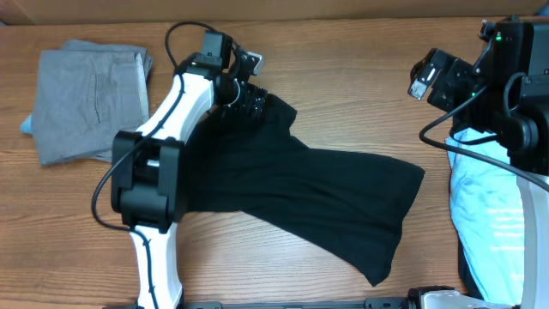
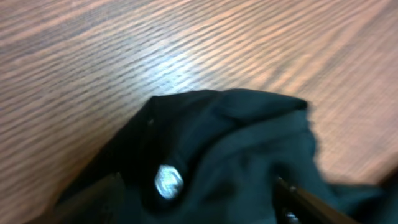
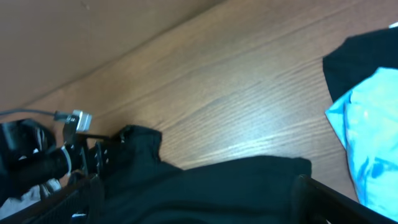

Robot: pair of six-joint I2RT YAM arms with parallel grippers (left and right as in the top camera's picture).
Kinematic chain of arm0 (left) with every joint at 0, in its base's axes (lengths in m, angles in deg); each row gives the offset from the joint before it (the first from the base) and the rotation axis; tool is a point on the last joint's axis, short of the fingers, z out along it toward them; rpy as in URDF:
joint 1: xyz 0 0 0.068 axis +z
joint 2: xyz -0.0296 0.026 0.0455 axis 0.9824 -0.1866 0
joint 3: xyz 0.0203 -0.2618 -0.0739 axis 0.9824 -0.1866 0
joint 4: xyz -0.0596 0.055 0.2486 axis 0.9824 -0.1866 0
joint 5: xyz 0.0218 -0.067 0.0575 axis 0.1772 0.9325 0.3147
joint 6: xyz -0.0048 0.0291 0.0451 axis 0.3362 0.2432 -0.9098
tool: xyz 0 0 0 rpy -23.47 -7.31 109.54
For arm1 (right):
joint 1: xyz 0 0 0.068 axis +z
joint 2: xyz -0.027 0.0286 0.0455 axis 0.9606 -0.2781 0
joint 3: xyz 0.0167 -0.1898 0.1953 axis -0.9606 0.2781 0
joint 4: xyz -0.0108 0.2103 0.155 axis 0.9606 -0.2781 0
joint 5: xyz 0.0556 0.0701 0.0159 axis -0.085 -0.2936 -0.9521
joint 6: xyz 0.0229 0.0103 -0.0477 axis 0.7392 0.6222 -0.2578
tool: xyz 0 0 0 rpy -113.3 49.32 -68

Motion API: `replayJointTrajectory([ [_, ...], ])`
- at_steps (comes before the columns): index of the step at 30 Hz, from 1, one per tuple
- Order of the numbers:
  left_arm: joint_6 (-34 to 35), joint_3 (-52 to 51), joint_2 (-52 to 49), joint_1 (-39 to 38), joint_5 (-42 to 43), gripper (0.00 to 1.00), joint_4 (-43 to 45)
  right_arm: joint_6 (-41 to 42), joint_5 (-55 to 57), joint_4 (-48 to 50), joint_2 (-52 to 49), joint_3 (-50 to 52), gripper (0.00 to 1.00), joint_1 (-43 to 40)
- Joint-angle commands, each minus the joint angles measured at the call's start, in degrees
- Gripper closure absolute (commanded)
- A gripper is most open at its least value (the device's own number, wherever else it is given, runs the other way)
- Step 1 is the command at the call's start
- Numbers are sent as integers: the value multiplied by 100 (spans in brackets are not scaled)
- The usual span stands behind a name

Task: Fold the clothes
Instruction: 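Stretch the black T-shirt between both grippers and lay it flat mid-table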

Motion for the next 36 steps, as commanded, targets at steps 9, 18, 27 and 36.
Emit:
replayJointTrajectory([
  [9,52,9,-310,13,-323,91,485,127,-2,-264,-15,-61,0,-39],
  [18,1572,85,-302,557,-1517,96,1943,238,-2,-498,-501,243,1,-39],
  [27,2098,638,-291,1202,-1305,88,2179,380,0,76,-929,1436,0,-50],
  [36,1725,1888,-291,1416,-1152,75,1143,328,-9,1639,-1661,2621,10,-354],
])
